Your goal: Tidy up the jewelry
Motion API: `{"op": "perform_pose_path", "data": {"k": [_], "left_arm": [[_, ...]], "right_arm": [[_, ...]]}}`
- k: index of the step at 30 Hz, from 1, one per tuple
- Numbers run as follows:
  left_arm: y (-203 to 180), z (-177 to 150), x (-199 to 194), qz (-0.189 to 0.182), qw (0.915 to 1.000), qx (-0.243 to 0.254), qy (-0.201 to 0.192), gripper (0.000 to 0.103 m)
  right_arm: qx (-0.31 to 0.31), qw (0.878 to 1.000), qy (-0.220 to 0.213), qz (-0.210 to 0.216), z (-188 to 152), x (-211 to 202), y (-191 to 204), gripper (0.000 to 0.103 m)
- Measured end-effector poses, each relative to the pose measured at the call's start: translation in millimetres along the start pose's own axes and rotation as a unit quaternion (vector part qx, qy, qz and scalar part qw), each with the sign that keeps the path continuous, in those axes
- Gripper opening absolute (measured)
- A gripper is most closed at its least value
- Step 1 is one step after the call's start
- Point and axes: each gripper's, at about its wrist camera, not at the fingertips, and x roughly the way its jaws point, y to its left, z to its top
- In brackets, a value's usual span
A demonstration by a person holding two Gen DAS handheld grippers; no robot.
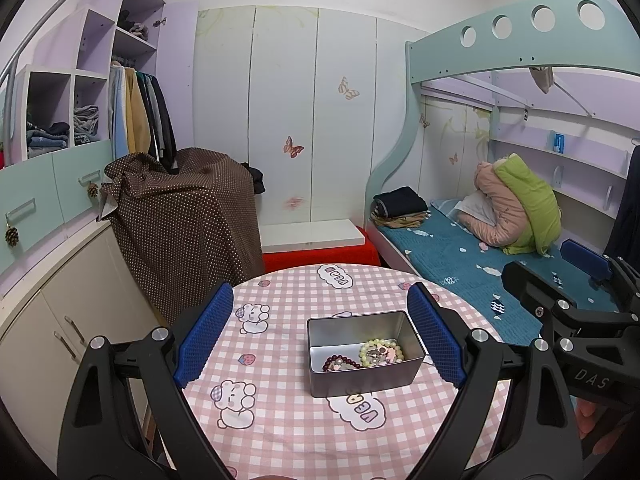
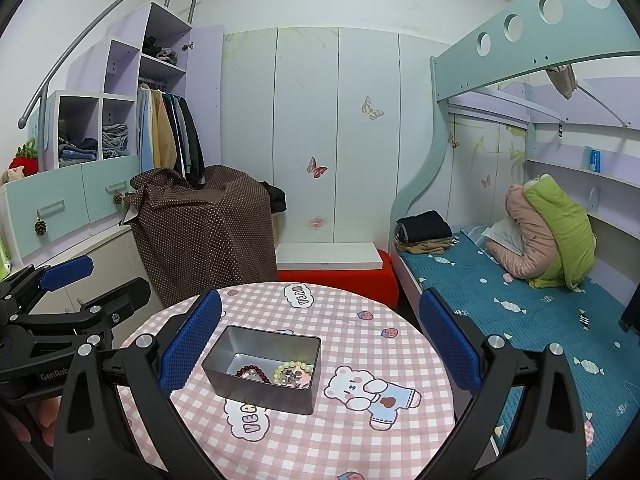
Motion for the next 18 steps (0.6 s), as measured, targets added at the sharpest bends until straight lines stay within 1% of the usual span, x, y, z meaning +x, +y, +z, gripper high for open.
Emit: {"op": "perform_pose_path", "data": {"k": [18], "left_arm": [[0.9,1.3,0.2,0.0,1.0,-0.001,0.001,0.089]], "right_arm": [[0.0,1.0,0.0,-0.001,0.1,-0.2,-0.5,0.095]]}}
